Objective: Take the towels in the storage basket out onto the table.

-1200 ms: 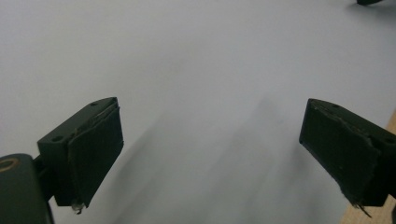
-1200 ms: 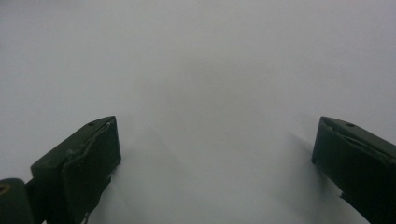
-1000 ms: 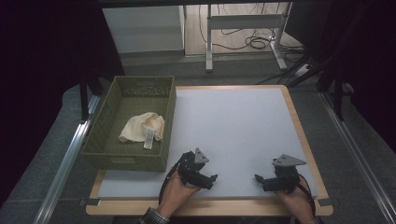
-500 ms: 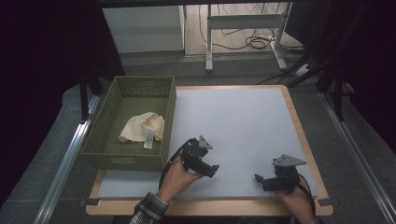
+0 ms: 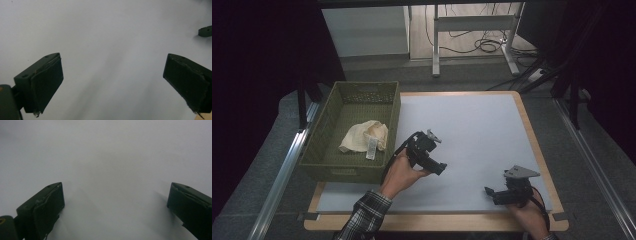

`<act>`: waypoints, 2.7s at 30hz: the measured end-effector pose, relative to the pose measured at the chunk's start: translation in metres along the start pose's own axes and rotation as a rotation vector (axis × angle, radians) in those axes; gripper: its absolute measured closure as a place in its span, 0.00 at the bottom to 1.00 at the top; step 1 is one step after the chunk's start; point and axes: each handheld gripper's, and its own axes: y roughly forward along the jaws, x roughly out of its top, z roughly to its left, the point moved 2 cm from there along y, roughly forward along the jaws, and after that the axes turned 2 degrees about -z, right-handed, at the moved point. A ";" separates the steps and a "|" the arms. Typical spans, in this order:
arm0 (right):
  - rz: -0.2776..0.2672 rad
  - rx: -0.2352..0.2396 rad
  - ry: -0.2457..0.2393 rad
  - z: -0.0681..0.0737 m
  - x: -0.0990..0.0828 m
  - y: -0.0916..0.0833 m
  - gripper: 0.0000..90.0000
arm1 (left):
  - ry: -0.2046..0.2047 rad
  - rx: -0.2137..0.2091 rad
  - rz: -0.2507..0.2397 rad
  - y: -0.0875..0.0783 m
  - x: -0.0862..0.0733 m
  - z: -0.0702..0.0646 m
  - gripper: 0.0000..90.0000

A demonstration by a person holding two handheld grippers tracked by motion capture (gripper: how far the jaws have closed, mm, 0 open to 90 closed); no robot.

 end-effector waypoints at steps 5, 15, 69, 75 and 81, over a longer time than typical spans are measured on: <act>0.000 0.000 0.000 0.000 0.000 0.000 0.01 | -0.002 0.015 0.007 -0.010 0.007 0.008 0.02; 0.000 0.000 0.002 0.000 0.000 0.000 0.01 | -0.039 0.071 -0.021 -0.040 0.015 0.041 0.02; 0.000 0.000 0.000 0.000 0.000 0.000 0.01 | -0.360 0.254 0.077 -0.070 -0.067 0.209 0.02; -0.001 0.000 0.001 0.000 0.000 0.000 0.01 | -0.364 0.235 0.186 -0.047 -0.070 0.219 0.03; -0.001 0.001 0.001 0.000 0.000 0.000 0.01 | -0.391 0.225 0.301 -0.025 -0.073 0.230 0.03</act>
